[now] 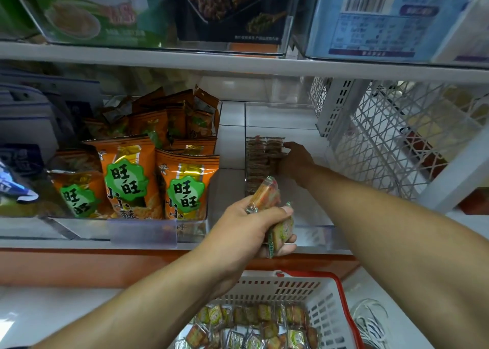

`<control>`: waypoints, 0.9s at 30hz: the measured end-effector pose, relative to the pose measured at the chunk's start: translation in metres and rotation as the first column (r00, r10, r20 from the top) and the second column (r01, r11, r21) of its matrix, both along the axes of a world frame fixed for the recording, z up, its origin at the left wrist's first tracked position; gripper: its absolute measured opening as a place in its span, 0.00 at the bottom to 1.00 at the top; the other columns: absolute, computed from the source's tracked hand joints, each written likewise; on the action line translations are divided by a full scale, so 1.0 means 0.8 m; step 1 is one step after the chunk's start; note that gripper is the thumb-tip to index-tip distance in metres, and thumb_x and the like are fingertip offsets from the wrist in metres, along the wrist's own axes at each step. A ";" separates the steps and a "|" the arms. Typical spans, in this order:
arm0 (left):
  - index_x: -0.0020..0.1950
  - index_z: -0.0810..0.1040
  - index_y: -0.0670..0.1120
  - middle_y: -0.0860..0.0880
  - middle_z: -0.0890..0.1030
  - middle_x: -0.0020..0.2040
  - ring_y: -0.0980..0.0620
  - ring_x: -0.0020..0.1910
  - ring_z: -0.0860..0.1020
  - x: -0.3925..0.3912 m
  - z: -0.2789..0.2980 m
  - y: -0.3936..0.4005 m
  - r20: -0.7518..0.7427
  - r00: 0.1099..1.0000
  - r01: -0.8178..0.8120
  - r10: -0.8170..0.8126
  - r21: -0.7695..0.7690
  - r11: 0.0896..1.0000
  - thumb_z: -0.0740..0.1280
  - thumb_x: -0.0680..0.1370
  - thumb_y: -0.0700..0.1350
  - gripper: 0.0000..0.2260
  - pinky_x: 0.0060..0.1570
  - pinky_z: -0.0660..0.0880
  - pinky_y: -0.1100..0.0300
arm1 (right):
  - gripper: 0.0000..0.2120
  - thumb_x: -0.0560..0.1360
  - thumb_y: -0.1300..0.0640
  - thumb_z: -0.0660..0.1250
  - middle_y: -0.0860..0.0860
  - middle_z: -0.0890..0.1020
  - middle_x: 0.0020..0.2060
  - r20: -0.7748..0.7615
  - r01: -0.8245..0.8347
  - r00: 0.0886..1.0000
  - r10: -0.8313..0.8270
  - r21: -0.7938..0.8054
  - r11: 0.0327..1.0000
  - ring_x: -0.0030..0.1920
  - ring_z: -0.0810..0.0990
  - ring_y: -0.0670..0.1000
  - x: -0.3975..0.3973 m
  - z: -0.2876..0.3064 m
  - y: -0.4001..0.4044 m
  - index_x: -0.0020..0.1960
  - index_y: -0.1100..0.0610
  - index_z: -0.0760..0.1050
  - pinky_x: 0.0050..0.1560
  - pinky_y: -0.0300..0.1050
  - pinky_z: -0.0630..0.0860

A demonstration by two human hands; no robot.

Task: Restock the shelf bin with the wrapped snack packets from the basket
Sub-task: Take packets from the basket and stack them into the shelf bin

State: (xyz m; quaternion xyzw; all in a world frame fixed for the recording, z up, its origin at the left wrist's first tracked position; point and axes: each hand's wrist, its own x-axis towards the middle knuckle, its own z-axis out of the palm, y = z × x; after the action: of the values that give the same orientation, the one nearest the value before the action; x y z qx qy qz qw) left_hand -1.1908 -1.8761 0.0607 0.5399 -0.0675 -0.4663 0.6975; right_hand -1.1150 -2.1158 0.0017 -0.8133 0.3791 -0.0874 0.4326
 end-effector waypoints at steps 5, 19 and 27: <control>0.59 0.79 0.40 0.35 0.82 0.51 0.36 0.51 0.86 0.001 0.000 0.004 -0.029 1.000 0.004 -0.004 -0.008 1.000 0.76 0.76 0.42 0.14 0.41 0.84 0.54 | 0.39 0.73 0.59 0.75 0.58 0.69 0.74 -0.029 -0.014 0.999 0.014 -0.011 1.000 0.72 0.70 0.57 0.003 0.002 0.000 0.79 0.57 0.60 0.73 0.50 0.67; 0.59 0.78 0.37 0.31 0.84 0.51 0.37 0.48 0.86 -0.003 0.011 0.014 -0.147 0.989 -0.042 0.033 -0.061 0.997 0.74 0.77 0.41 0.14 0.38 0.84 0.55 | 0.38 0.78 0.63 0.67 0.57 0.67 0.75 0.039 -0.030 0.999 0.024 0.144 0.989 0.70 0.72 0.59 -0.010 0.013 0.003 0.82 0.55 0.51 0.64 0.43 0.73; 0.62 0.78 0.35 0.31 0.84 0.53 0.33 0.51 0.85 -0.004 0.026 0.022 -0.359 0.926 -0.178 0.115 -0.149 0.973 0.74 0.71 0.45 0.23 0.37 0.85 0.49 | 0.05 0.77 0.56 0.71 0.47 0.86 0.49 0.355 -0.280 0.889 0.290 -0.080 0.957 0.48 0.82 0.45 -0.116 0.117 0.078 0.51 0.48 0.82 0.51 0.47 0.80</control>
State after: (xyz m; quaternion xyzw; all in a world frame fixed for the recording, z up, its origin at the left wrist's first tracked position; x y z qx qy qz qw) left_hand -1.1944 -1.8588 0.0818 0.3875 0.0558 -0.4927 0.7772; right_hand -1.2074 -2.0534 0.0954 -0.8355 0.1683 -0.1767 0.4923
